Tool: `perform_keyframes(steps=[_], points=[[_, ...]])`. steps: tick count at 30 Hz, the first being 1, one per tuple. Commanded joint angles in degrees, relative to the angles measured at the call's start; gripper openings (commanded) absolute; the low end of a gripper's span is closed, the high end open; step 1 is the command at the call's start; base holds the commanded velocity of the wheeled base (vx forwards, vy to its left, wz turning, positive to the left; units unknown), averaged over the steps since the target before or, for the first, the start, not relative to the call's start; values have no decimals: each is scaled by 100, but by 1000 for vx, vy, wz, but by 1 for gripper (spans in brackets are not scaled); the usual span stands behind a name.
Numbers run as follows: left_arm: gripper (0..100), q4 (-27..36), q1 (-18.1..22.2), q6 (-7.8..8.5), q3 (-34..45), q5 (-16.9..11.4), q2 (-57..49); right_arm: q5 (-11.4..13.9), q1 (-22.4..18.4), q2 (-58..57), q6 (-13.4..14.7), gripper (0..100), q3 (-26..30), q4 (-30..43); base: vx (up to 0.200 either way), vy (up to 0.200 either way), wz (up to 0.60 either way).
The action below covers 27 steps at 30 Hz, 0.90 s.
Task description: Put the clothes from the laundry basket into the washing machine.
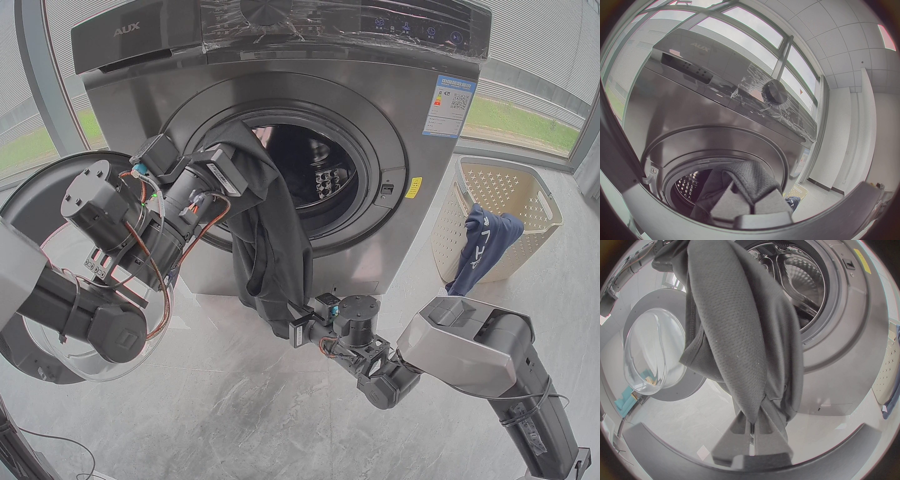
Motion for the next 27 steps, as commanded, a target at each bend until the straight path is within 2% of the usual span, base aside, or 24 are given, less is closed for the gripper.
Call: perform_keyframes(steps=[1,3,4,6,7,9,15,21,27], points=[[0,-12,175,-11,60,13,-12,41,-2,-848,-68,0,1158,-450,0,0,0],[0,-12,192,-11,60,13,-12,58,-19,-1006,-95,0,1404,-538,0,0,0],[0,-21,227,-11,95,13,-12,76,-37,-1305,-130,0,1782,-688,0,0,0],[0,-30,289,-11,183,13,-21,129,-54,-1701,-138,0,2195,-846,0,0,0],[0,-30,298,-11,192,13,-21,137,-63,-1753,-138,0,2256,-864,0,0,0],[0,-135,421,-2,350,13,-21,243,-116,-2316,-138,0,2819,-1066,0,0,0],[0,-346,605,7,807,-22,-144,427,-344,-3327,-121,0,3830,-1277,0,0,0],[0,-346,614,16,1326,-93,-540,550,-784,-4003,64,0,4181,-1584,0,0,0],[0,-346,614,16,1800,-321,-812,454,-924,-4495,301,0,4102,-1575,0,0,0]])
